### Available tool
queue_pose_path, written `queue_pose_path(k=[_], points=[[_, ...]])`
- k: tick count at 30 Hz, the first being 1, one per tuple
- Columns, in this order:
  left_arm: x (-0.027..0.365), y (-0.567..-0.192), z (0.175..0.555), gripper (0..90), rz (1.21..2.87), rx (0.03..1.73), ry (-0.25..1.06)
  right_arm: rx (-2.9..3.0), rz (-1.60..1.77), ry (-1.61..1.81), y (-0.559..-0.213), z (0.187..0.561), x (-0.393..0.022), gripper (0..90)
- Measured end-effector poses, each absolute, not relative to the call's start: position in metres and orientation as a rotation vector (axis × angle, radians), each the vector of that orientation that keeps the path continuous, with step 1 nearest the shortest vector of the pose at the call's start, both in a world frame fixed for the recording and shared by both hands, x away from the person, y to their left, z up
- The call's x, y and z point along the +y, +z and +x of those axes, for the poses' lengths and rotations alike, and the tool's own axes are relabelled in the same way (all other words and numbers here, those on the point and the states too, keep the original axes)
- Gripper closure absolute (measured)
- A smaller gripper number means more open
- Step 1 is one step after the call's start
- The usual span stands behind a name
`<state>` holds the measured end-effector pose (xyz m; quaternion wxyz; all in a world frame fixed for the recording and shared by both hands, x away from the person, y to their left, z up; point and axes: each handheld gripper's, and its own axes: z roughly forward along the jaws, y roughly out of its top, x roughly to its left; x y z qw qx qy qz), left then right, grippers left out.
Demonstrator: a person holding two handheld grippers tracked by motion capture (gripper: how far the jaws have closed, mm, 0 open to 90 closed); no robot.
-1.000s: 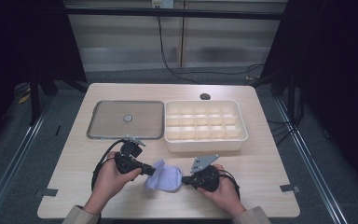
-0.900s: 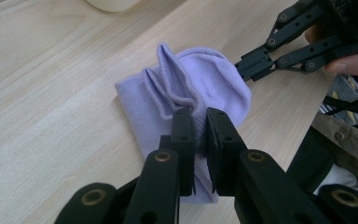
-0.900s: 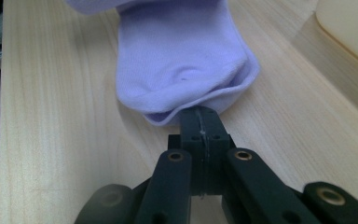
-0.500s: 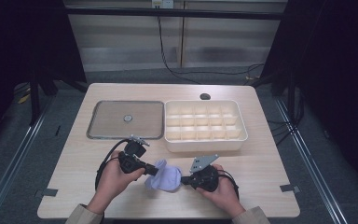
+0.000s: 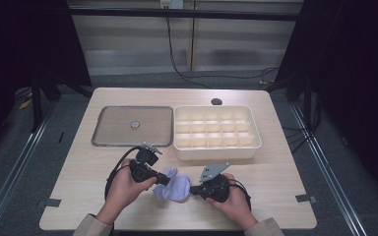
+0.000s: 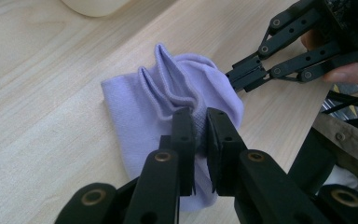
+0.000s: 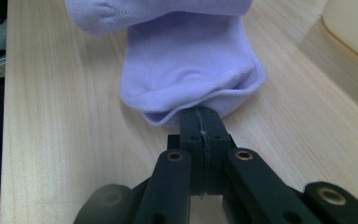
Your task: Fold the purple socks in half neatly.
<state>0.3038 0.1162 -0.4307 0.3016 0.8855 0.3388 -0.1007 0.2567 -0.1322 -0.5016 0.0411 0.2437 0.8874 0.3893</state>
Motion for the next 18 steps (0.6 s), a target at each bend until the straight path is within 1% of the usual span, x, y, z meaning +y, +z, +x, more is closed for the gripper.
queue_pose_path(k=[18], points=[[0.104, -0.433, 0.304, 82.3, 2.38, 0.869, -0.275, 2.704, 0.742, 1.196, -0.502, 0.256, -0.131, 89.6]])
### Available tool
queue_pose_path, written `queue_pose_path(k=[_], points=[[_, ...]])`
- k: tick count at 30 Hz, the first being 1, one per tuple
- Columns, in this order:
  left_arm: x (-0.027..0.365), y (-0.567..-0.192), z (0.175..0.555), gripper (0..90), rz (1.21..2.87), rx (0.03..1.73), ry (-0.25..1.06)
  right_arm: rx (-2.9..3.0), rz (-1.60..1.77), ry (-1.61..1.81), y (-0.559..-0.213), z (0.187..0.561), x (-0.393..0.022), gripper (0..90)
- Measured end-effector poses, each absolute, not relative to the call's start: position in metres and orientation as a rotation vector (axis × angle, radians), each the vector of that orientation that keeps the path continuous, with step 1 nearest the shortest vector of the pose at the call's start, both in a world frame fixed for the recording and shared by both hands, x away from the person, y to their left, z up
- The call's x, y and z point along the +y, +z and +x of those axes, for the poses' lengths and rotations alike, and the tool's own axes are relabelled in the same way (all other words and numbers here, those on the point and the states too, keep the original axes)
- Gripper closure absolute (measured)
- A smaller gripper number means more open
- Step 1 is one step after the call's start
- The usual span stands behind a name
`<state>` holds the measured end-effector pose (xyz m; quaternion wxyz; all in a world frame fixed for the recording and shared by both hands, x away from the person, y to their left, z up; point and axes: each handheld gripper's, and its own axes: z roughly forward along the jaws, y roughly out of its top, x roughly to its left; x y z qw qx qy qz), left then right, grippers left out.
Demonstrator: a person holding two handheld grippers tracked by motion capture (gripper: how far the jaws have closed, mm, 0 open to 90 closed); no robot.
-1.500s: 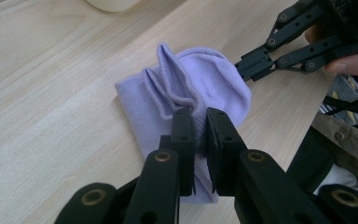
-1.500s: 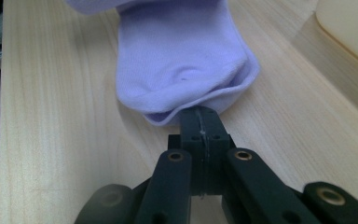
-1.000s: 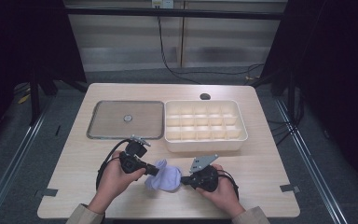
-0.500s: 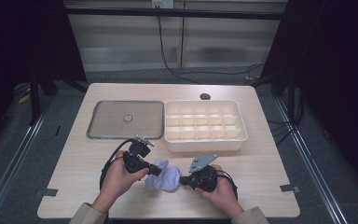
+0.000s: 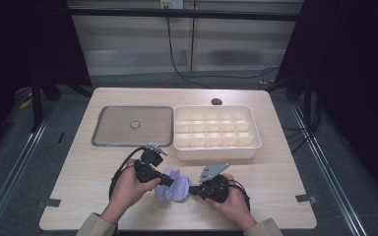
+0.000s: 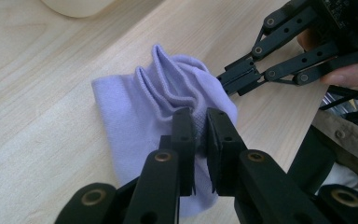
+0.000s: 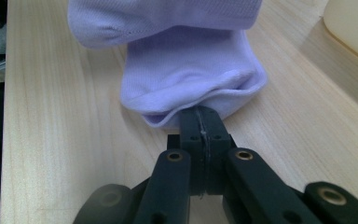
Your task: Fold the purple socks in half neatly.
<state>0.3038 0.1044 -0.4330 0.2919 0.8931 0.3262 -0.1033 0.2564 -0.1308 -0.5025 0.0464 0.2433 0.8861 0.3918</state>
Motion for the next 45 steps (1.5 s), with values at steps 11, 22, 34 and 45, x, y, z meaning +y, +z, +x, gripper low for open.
queue_pose_path(k=[11, 22, 34, 45], points=[[0.101, -0.434, 0.303, 82.3, 2.387, 0.869, -0.279, 2.704, 0.743, 1.196, -0.503, 0.255, -0.129, 89.6], [0.094, -0.435, 0.302, 82.3, 2.388, 0.858, -0.276, 2.704, 0.733, 1.2, -0.503, 0.255, -0.128, 89.5], [0.084, -0.444, 0.3, 82.1, 2.426, 0.848, -0.249, 2.708, 0.733, 1.202, -0.503, 0.255, -0.127, 89.3], [0.08, -0.449, 0.299, 81.6, 2.418, 0.85, -0.266, 2.708, 0.733, 1.203, -0.503, 0.255, -0.128, 89.1]])
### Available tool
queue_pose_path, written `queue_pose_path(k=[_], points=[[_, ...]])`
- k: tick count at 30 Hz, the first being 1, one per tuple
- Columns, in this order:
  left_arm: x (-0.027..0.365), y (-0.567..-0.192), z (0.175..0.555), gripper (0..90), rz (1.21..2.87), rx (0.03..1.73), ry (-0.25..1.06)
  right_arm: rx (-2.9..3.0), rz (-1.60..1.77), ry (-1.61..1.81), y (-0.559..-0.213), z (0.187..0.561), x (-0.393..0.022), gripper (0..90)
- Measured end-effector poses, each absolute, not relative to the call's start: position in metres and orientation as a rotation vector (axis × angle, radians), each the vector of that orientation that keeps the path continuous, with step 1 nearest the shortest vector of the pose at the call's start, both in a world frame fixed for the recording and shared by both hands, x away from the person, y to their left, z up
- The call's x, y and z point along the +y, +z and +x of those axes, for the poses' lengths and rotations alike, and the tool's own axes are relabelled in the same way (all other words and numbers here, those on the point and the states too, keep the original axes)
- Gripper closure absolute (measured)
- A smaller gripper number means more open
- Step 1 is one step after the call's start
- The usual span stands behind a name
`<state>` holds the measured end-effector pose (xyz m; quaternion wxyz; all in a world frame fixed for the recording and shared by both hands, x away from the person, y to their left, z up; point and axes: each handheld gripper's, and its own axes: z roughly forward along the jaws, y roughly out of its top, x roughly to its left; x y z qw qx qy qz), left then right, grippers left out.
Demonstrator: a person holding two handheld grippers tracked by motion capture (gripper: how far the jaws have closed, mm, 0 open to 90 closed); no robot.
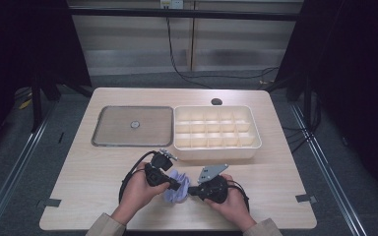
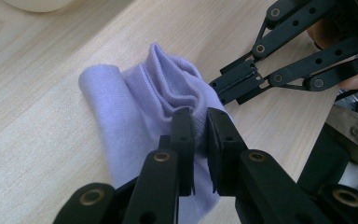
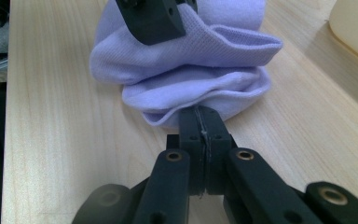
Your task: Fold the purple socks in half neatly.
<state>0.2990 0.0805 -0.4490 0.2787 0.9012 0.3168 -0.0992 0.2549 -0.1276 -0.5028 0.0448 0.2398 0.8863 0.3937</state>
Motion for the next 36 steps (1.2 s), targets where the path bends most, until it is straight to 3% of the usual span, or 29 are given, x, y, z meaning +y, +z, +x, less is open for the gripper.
queue_pose_path(k=[36], points=[[0.085, -0.44, 0.299, 73.6, 2.383, 0.839, -0.294, 2.708, 0.741, 1.205, -0.503, 0.255, -0.128, 88.8]])
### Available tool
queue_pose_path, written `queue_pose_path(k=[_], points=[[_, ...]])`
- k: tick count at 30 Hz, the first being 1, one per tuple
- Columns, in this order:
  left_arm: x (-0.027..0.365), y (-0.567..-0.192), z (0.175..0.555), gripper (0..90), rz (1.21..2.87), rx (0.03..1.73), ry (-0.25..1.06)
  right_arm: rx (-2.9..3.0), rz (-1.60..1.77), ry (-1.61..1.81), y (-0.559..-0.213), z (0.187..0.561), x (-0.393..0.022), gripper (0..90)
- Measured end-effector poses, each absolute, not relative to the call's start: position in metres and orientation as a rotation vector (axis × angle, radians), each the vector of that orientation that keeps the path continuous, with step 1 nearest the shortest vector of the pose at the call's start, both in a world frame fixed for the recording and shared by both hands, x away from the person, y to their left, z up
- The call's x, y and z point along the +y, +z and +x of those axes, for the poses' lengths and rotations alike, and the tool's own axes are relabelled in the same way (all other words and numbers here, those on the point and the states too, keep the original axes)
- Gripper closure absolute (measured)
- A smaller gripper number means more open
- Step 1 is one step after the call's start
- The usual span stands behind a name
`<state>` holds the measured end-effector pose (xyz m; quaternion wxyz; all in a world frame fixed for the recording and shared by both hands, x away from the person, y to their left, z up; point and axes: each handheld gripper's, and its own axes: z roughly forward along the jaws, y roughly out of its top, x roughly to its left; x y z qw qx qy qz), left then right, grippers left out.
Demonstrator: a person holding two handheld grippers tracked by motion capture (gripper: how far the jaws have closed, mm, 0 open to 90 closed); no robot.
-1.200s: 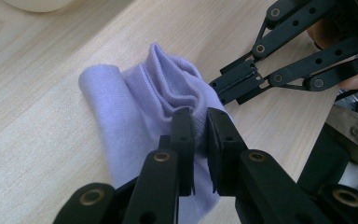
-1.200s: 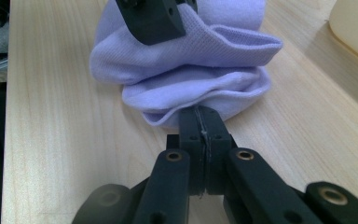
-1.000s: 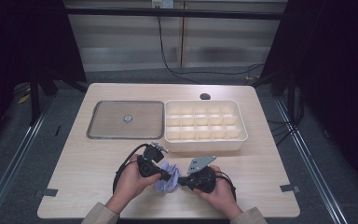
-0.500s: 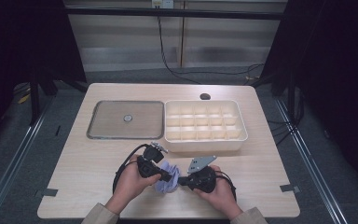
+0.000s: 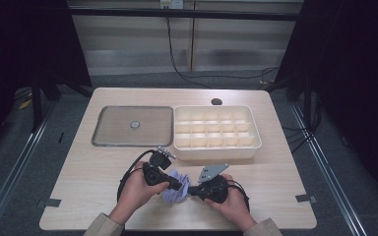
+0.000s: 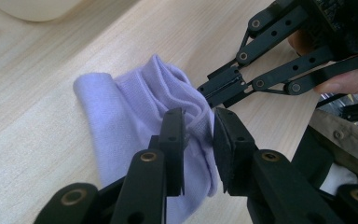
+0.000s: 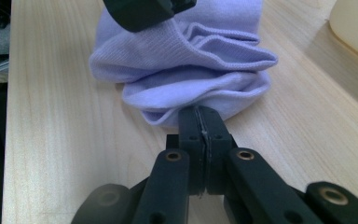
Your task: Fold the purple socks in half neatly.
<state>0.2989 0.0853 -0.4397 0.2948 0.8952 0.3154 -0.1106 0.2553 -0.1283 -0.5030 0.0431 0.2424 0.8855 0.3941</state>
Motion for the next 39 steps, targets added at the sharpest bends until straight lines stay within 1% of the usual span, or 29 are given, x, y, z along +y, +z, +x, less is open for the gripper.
queue_pose_path(k=[3, 6, 10, 13, 16, 39], points=[[0.088, -0.438, 0.3, 73.0, 2.38, 0.831, -0.294, 2.707, 0.737, 1.205, -0.503, 0.256, -0.128, 88.8], [0.09, -0.436, 0.301, 73.4, 2.366, 0.858, -0.272, 2.708, 0.732, 1.205, -0.503, 0.256, -0.128, 88.8], [0.093, -0.436, 0.304, 79.2, 2.375, 0.86, -0.243, 2.707, 0.729, 1.209, -0.503, 0.256, -0.128, 88.8], [0.092, -0.442, 0.306, 82.8, 2.397, 0.862, -0.246, 2.707, 0.728, 1.207, -0.503, 0.256, -0.128, 88.8], [0.09, -0.448, 0.305, 84.0, 2.402, 0.877, -0.254, 2.708, 0.728, 1.205, -0.503, 0.256, -0.128, 88.8], [0.087, -0.457, 0.303, 83.9, 2.423, 0.877, -0.223, 2.708, 0.733, 1.205, -0.503, 0.255, -0.128, 88.9]])
